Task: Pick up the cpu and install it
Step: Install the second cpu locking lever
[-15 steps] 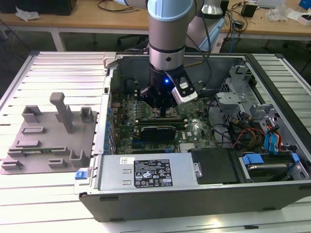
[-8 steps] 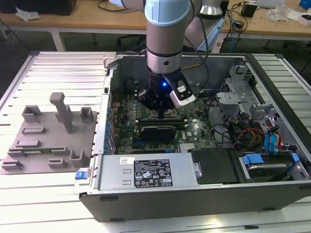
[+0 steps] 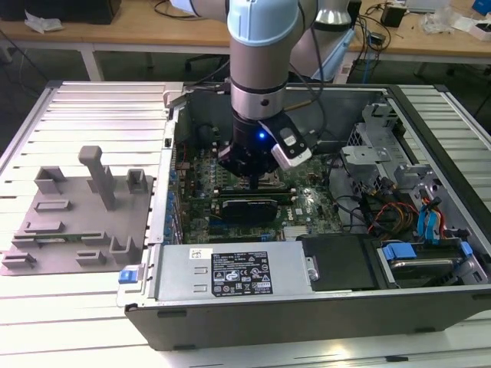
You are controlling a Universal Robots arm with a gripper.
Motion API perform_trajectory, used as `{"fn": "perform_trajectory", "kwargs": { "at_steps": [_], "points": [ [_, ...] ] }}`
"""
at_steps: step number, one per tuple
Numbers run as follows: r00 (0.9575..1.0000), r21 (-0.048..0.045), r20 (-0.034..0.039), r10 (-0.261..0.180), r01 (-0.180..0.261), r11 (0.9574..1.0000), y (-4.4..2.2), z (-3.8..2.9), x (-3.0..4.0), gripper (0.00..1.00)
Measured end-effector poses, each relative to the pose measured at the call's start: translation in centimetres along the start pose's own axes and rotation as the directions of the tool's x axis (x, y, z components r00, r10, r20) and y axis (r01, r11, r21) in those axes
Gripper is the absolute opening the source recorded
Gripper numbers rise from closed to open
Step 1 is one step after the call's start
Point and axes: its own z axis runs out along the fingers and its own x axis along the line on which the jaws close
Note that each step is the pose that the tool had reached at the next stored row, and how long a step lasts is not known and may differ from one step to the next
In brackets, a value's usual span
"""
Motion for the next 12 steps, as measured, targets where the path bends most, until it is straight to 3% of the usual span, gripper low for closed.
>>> {"fn": "perform_trajectory", "kwargs": {
  "at_steps": [3,8,12],
  "points": [
    [0.9999,-0.007,0.0009,-0.016,0.016,0.9998,0.04,0.2,0.32,0.11],
    [0.9998,-0.0287,0.0039,-0.02,0.02,0.9994,0.19,0.41,1.04,0.11],
    [0.9998,-0.0337,0.0046,-0.019,0.019,0.9992,0.28,0.89,1.09,0.11]
  ]
}}
